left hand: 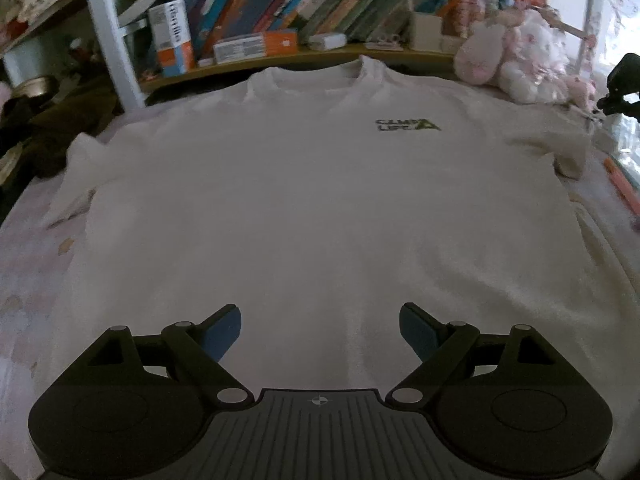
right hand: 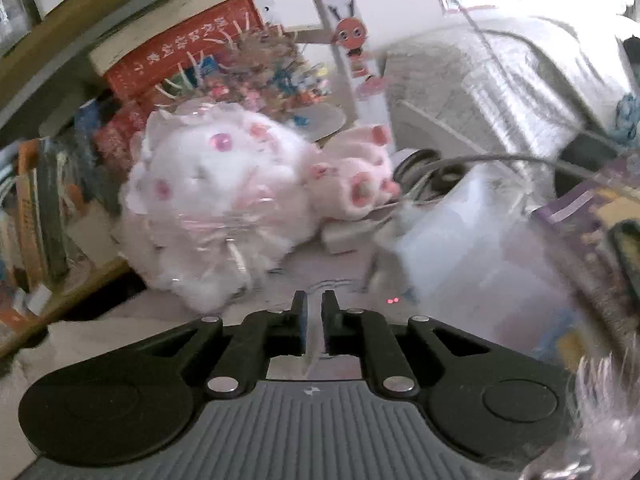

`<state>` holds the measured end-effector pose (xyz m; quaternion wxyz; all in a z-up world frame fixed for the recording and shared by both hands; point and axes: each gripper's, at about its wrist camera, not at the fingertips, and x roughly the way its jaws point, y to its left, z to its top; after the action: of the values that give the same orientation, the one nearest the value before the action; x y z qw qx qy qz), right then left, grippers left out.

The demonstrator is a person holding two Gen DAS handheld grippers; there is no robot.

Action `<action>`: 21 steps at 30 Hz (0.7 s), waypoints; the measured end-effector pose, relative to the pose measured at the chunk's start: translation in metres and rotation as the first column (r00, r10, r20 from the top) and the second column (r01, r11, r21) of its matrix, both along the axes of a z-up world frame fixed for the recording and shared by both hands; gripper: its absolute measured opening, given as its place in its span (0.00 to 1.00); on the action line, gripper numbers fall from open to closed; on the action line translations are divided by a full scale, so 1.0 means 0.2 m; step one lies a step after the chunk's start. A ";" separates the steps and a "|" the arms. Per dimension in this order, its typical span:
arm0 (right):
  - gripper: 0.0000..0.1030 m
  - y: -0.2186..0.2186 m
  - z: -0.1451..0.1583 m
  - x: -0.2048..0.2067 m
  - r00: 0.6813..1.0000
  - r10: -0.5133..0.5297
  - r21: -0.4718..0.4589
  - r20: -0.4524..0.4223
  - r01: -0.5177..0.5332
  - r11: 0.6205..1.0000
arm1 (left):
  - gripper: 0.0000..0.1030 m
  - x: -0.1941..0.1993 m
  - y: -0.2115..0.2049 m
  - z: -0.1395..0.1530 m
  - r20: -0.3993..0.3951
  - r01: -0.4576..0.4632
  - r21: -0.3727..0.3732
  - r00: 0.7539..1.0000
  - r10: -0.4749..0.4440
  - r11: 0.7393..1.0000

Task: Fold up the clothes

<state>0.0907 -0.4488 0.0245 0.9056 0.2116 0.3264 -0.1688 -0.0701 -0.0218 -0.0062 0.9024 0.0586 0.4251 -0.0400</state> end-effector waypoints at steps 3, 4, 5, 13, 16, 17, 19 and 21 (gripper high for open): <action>0.28 -0.01 0.03 -0.06 0.999 0.035 -0.013 0.009 -0.035 0.999 | 0.86 0.00 -0.04 0.00 0.002 0.034 0.009 0.999 -0.034 0.999; 0.38 0.00 0.03 -0.07 0.997 0.078 0.005 0.005 -0.078 0.997 | 0.86 0.00 -0.05 0.00 0.003 0.045 0.012 0.999 -0.045 0.999; 0.39 0.02 0.03 -0.09 0.992 0.127 0.026 -0.001 -0.127 0.992 | 0.86 -0.01 -0.06 0.00 0.003 0.048 0.013 0.999 -0.048 0.999; 0.37 0.30 -0.10 -0.20 0.841 0.510 -0.008 -0.181 -0.520 0.854 | 0.86 -0.04 -0.05 0.01 0.009 0.034 0.012 0.999 -0.034 0.999; 0.35 0.38 -0.16 -0.17 0.822 0.521 -0.067 -0.229 -0.548 0.834 | 0.86 -0.05 -0.05 0.01 0.011 0.028 0.011 1.000 -0.028 1.000; 0.35 0.40 -0.16 -0.15 0.824 0.521 -0.074 -0.223 -0.547 0.834 | 0.86 -0.05 -0.05 0.02 0.012 0.026 0.011 1.000 -0.026 1.000; 0.35 0.41 -0.16 -0.12 0.822 0.542 -0.044 -0.176 -0.557 0.830 | 0.86 -0.06 -0.05 0.02 0.014 0.026 0.014 1.000 -0.026 1.000; 0.36 0.42 -0.15 -0.10 0.819 0.557 -0.009 -0.135 -0.563 0.826 | 0.86 -0.07 -0.05 0.02 0.016 0.025 0.020 1.000 -0.026 0.999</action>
<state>0.0713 -0.3649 -0.0061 0.8976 0.0730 0.4267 0.0836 -0.0840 -0.0313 -0.0022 0.9046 0.0733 0.4172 -0.0468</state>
